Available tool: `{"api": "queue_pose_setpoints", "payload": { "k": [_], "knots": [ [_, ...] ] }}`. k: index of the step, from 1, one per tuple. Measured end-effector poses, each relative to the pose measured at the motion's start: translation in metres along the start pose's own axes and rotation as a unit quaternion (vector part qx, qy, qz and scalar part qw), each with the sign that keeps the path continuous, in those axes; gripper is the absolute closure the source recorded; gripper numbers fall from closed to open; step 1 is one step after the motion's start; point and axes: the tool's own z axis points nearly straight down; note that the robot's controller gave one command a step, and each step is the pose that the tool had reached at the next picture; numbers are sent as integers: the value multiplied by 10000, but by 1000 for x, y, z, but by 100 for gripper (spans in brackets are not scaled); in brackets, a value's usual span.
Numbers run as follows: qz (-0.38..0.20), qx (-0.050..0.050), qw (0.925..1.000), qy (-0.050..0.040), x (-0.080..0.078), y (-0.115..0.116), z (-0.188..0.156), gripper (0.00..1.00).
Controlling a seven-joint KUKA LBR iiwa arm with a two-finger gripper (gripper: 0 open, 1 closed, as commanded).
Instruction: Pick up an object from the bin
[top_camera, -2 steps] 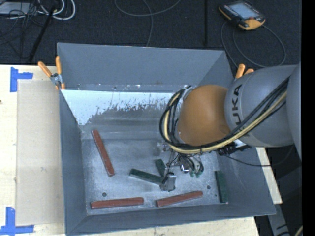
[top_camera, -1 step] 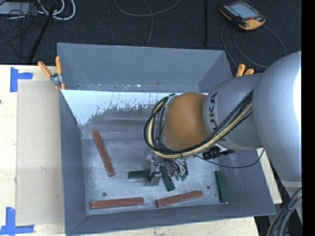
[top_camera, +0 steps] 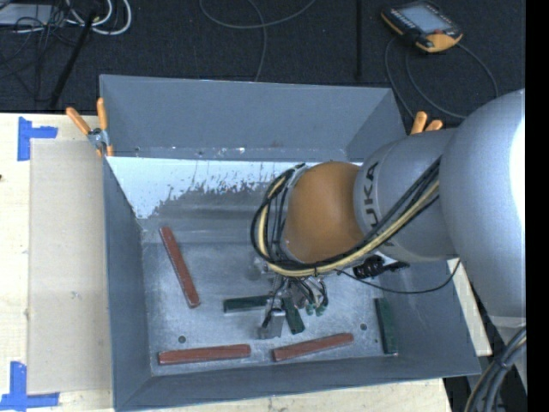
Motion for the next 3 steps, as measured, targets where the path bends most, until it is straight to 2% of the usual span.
{"api": "queue_pose_setpoints", "payload": {
  "k": [1,3],
  "knots": [
    [13,-1,10000,-8,0,0,-1,100],
    [23,-2,10000,-8,0,0,-1,100]
  ]
}}
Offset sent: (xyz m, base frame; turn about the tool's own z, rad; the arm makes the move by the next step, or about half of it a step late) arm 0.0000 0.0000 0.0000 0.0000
